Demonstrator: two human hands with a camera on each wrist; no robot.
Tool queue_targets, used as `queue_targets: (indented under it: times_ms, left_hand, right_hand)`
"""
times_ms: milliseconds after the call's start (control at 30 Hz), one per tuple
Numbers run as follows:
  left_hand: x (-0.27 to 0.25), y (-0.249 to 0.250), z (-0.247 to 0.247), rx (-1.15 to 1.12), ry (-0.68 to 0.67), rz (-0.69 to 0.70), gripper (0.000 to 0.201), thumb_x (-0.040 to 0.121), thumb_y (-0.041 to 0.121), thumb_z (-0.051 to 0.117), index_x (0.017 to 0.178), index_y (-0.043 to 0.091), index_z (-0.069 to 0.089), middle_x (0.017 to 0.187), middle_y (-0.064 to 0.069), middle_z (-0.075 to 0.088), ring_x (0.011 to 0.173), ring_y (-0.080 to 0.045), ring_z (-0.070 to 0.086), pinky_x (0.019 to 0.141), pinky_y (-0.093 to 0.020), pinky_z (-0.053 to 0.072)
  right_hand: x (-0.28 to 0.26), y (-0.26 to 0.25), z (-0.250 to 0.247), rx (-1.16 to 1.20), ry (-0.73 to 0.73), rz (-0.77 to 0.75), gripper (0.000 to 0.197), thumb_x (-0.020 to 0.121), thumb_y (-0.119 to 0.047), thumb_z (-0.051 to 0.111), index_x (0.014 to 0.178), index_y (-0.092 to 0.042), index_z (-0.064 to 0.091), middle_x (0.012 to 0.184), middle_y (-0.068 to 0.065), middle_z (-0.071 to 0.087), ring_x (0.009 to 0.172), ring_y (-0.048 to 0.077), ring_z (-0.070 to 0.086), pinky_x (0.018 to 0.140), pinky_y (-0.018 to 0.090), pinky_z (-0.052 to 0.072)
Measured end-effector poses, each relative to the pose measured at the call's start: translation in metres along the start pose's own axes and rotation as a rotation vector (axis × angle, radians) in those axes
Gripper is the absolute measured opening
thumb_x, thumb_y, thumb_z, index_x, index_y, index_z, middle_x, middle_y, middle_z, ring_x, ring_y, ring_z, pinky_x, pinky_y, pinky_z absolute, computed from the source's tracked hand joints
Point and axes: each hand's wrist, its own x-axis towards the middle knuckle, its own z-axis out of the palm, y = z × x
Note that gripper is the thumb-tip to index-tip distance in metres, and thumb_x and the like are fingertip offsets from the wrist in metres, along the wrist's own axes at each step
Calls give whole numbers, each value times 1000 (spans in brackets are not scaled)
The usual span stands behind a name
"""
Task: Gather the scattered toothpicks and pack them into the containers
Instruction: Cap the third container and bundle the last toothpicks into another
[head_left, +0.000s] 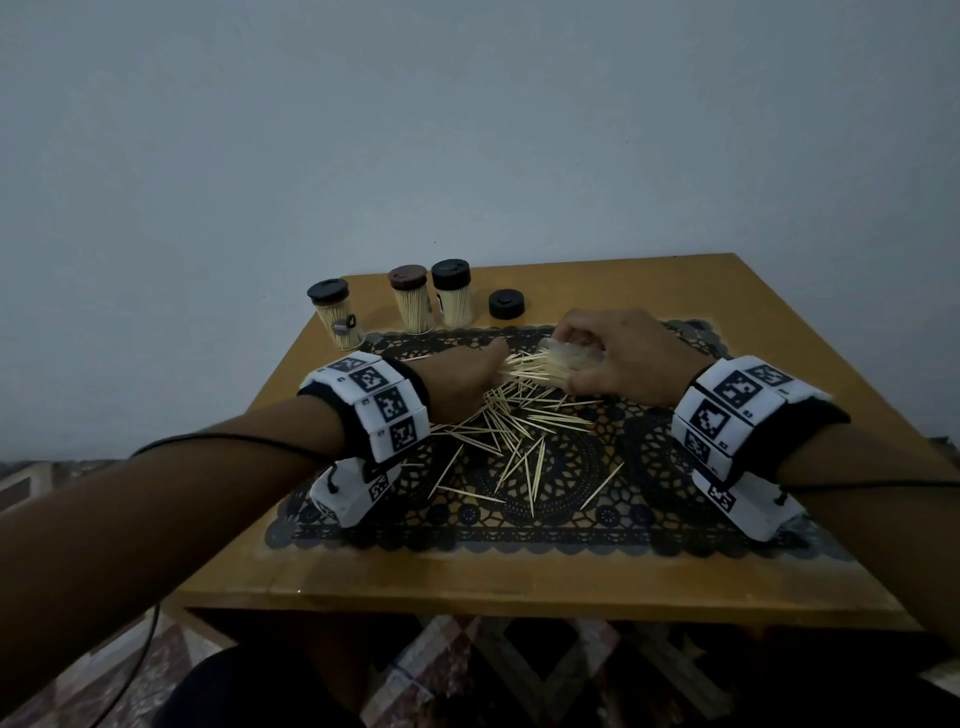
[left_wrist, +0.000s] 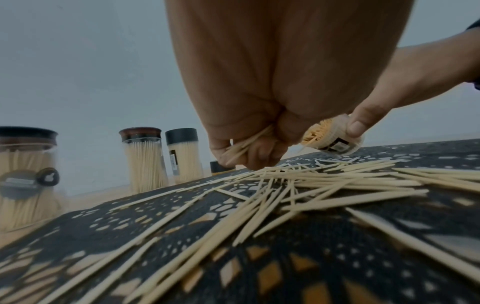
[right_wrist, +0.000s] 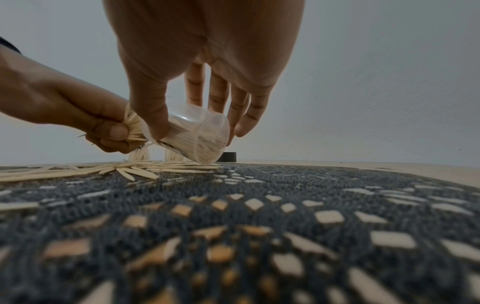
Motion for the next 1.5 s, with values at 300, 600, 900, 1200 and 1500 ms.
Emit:
queue_targets:
  times_ms: [300, 600, 900, 1200, 1500]
  left_hand:
    - [9, -7, -1, 17, 3, -17, 12, 96, 3, 39, 106, 7, 32, 87, -11, 47, 75, -26, 43, 68, -35, 36]
    - [4, -9, -2, 3, -10, -41, 12, 96, 4, 37, 107, 6, 35, 93, -15, 49, 79, -27, 45, 69, -36, 37]
    - [4, 5, 2, 76, 23, 28, 28, 96, 7, 42, 122, 1, 34, 80, -8, 44, 71, -28, 43, 63, -35, 34]
    - [0, 0, 6, 101, 155, 119, 20, 94, 8, 42, 112, 4, 35, 69, 0, 37, 59, -22, 35, 58, -33, 28]
    - [1, 2, 3, 121, 170, 169, 11, 95, 8, 42, 105, 7, 39, 81, -8, 50, 66, -28, 44, 61, -40, 38]
  right_hand:
    - [1, 3, 1, -1, 5, 12, 45, 72, -26, 83, 112, -17, 63, 103, 1, 66, 86, 15, 59, 71, 26, 48]
    - [2, 4, 1, 11, -1, 8, 47, 70, -27, 85, 111, -19, 63, 101, -2, 65, 87, 14, 60, 71, 24, 50]
    - [2, 2, 1, 1, 13, 48, 46, 71, -26, 83, 111, -17, 63, 103, 2, 66, 86, 17, 61, 71, 26, 52]
    - [2, 2, 0, -9, 13, 77, 46, 72, -25, 82, 112, -17, 61, 106, 4, 66, 88, 19, 61, 72, 29, 53]
    - [1, 0, 0, -10, -12, 50, 45, 72, -26, 83, 111, -18, 62, 102, -1, 65, 85, 15, 60, 68, 24, 49]
